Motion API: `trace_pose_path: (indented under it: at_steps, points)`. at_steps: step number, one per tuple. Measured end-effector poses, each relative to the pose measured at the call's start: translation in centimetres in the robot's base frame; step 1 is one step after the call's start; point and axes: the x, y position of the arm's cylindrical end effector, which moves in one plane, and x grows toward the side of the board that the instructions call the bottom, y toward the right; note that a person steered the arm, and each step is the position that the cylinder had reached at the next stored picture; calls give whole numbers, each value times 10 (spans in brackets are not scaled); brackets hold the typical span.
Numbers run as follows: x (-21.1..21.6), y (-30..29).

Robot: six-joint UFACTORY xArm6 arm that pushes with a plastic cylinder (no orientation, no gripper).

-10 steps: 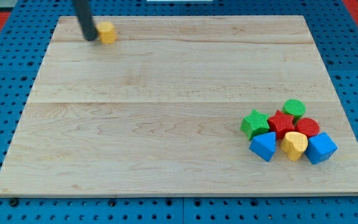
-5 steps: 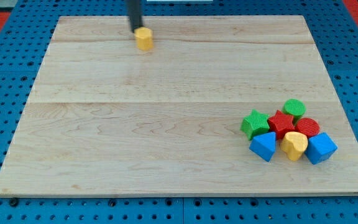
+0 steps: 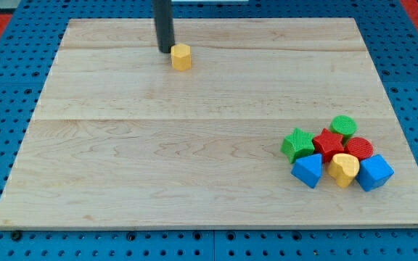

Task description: Move the yellow hexagon to the group of blocks

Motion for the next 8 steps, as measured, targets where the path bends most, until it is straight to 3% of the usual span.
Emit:
trace_pose_path:
  at_steps: [1, 2, 4, 5, 7, 8]
  points:
    - [49, 28]
    - [65, 40]
    - [14, -39]
    - [4, -5]
    - [58, 133]
    - [74, 151]
